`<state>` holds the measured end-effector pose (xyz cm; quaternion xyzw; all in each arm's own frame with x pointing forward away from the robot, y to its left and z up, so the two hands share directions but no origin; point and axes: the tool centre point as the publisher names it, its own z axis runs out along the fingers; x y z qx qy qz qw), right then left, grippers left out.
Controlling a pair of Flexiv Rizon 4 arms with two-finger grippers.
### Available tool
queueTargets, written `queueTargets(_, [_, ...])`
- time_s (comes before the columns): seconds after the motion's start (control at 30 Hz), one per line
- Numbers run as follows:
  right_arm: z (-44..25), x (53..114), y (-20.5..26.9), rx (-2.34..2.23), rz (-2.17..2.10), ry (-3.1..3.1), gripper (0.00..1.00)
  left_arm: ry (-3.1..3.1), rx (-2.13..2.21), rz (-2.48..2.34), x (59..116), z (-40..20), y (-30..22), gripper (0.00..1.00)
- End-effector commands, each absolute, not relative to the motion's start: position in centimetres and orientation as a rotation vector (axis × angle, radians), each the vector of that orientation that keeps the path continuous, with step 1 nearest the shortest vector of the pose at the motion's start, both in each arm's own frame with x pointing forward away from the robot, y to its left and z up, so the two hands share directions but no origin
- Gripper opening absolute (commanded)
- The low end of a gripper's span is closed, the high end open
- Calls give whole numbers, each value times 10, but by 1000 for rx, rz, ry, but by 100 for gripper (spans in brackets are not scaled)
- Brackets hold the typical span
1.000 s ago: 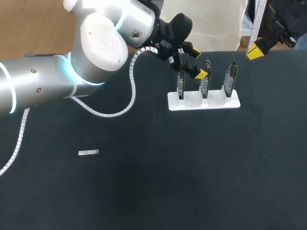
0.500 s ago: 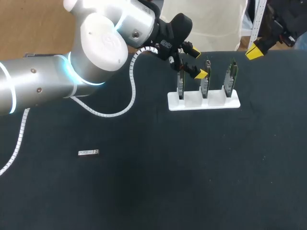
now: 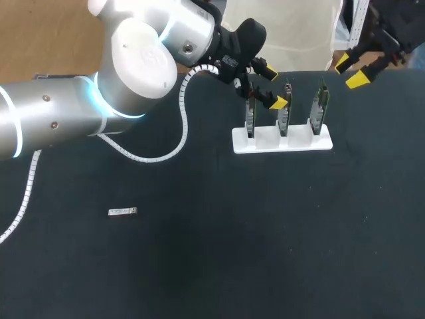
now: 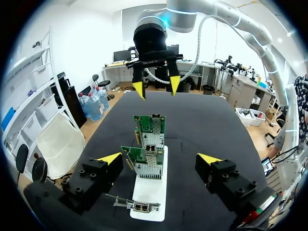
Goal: Pick up the optical module with the left hand, and insert it into the network port with the right hand.
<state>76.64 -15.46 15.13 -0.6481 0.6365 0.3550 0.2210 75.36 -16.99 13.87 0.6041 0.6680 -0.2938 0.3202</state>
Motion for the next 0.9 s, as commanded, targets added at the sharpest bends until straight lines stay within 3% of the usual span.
queueTargets(0.03, [151, 766, -155, -1790, 980, 1759, 100, 1761, 1590, -770, 755, 139, -171, 100])
queueTargets(0.53, [151, 766, -155, -1790, 980, 1759, 100, 1601, 1586, -685, 761, 194, -163, 100])
queueTargets(0.9, [151, 766, -155, -1790, 980, 1759, 100, 1581, 1638, -361, 747, 248, -92, 100])
